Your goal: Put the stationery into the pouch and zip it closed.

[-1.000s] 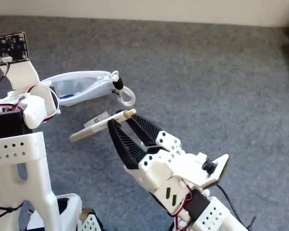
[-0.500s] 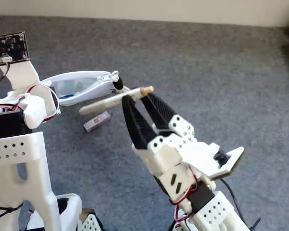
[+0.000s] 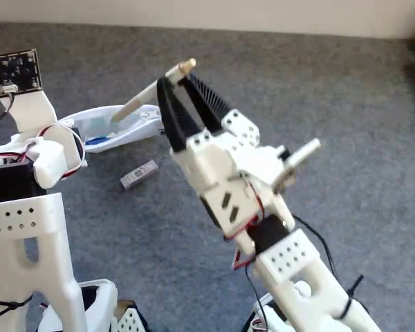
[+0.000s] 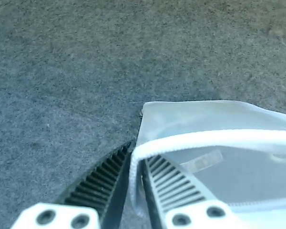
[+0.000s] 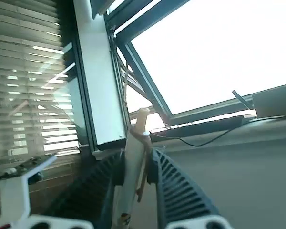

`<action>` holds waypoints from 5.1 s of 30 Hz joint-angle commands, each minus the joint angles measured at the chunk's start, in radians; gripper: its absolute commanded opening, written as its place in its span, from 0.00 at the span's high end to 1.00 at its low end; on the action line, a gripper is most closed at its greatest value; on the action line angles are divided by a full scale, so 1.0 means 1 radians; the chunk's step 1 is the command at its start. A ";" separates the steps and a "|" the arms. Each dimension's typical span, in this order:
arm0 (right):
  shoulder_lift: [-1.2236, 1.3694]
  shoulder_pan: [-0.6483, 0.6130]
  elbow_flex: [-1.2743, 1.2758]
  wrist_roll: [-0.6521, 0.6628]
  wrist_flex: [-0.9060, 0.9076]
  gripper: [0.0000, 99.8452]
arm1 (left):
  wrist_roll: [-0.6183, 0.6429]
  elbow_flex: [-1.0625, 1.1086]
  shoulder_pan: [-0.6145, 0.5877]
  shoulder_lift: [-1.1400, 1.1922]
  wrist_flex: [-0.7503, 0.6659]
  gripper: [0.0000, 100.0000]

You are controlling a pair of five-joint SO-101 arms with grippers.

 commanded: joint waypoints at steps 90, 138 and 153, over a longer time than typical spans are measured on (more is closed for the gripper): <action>0.217 -0.255 -0.053 -0.164 0.805 0.83 | 0.052 0.002 -0.059 0.022 -0.008 0.99; 1.155 -0.142 -0.688 -0.555 0.935 0.83 | 0.048 0.038 -0.062 0.022 -0.037 0.99; 1.150 -0.140 -0.834 -0.557 1.331 0.83 | 0.048 0.038 -0.077 0.022 -0.035 0.99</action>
